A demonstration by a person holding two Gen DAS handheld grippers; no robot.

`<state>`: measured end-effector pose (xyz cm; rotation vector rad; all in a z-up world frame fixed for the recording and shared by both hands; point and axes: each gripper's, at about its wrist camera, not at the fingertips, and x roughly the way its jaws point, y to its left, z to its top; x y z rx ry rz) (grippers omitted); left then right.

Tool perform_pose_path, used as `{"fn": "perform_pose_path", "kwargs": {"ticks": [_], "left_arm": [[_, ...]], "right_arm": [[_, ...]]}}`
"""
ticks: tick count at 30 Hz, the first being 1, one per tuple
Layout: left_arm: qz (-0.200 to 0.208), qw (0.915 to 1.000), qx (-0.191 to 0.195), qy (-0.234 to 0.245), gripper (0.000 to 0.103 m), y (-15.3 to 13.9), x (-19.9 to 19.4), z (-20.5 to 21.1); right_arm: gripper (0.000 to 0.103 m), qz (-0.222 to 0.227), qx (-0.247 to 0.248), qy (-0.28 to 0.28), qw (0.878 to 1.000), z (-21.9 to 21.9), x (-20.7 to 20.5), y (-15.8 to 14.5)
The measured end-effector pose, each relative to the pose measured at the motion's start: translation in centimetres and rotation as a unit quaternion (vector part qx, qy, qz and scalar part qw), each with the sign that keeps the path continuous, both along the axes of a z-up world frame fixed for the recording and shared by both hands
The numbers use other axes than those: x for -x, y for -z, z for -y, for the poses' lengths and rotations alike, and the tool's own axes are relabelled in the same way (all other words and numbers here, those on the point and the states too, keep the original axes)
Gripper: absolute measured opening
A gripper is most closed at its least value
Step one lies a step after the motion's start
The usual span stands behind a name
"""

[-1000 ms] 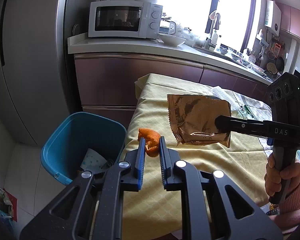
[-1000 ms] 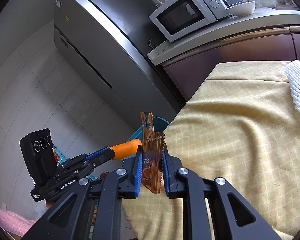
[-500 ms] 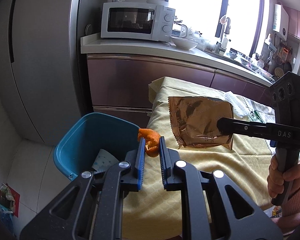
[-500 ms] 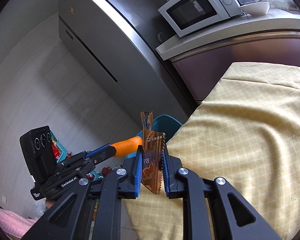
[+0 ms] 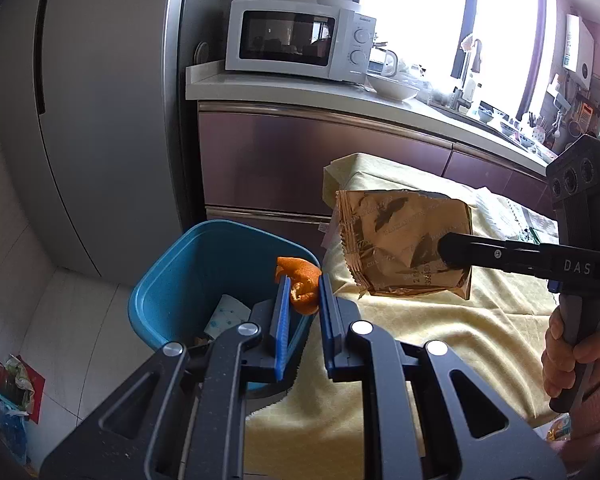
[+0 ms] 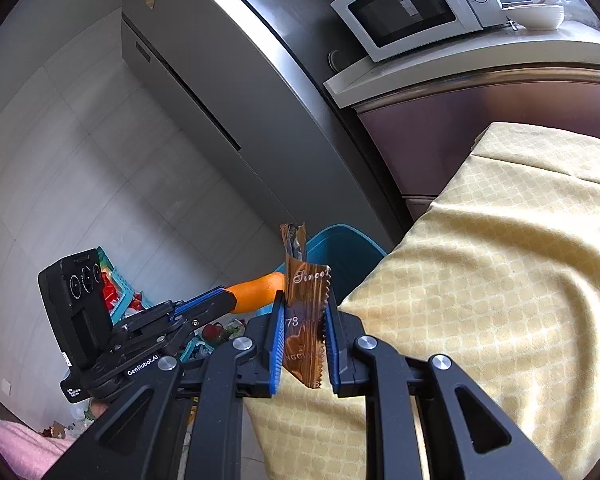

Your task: Collect trash

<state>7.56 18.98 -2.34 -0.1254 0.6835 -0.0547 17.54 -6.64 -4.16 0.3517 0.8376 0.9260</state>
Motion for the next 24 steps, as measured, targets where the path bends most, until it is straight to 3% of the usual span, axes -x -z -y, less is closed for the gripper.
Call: {"fn": "perform_pose_path", "kwargs": {"ticks": [24], "left_arm": [[-0.017,0.9992,0.004,-0.035,0.014,2.1,-1.6,-2.8]], "right_arm": [[0.017,-0.004,0.034,-0.03,0.999,-5.0,-1.4,0.0]]}}
